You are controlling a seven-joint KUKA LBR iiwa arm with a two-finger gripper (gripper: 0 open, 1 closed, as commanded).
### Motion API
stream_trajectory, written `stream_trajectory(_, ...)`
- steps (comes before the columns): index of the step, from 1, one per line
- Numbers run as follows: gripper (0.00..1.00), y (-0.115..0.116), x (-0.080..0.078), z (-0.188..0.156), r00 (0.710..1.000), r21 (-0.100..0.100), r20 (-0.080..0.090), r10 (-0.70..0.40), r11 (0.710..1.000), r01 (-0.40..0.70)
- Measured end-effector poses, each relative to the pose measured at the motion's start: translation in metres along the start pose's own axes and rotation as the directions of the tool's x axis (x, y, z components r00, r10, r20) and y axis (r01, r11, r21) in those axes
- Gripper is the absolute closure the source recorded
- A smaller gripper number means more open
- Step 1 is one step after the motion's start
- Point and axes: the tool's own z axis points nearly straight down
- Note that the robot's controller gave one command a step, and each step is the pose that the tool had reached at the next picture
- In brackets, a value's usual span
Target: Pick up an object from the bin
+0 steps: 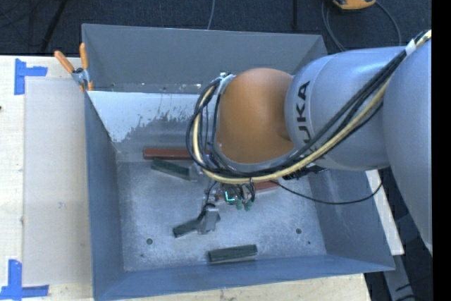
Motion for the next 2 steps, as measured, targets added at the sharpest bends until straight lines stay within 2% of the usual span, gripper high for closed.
stream_trajectory(1, 0.00, 0.000, -0.002, -0.004, 1.000, -0.001, 0.007, 0.003, 1.000, -0.003)
stream_trajectory(2, 0.00, 0.004, 0.001, 0.014, 0.997, 0.000, 0.015, -0.069, 0.998, 0.069)
